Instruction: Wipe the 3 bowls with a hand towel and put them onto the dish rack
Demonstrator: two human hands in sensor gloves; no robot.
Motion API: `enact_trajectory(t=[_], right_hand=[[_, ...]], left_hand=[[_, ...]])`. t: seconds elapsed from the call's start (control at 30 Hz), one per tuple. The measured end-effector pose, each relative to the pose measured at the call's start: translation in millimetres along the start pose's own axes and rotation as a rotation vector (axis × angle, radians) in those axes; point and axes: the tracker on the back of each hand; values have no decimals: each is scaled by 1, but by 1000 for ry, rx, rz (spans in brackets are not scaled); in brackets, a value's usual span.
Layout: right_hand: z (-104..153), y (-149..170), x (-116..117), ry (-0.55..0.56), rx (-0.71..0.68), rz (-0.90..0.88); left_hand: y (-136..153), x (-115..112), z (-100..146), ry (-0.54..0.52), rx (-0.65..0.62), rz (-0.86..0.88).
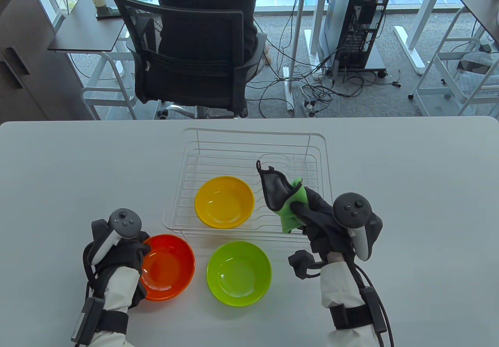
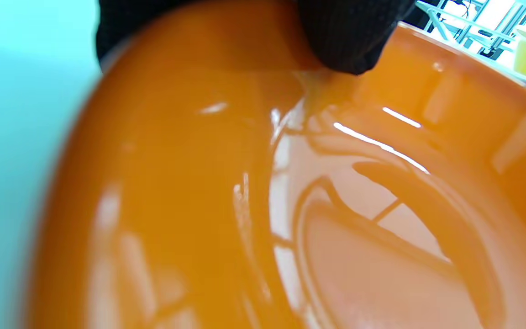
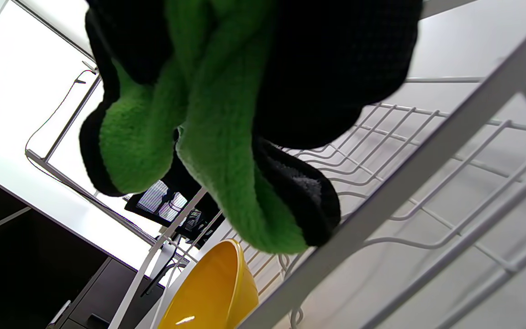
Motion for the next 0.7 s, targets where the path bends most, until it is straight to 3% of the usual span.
enact_trajectory(t=[0.33,0.7], right_hand=[[2,-4,3,-6,-20,6],[16,-32,11,-17,-138,18]], left_hand=[[4,22,17,-29,-82,84],[-16,39,42,-34,-265,148]])
Point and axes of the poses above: the tracker on the back of each hand, its own y axis roughly to the little-finger side, its own z axis roughly from the fingertips to the wrist, x = y × z, and after that the axes turned 8 degrees about y, right-handed
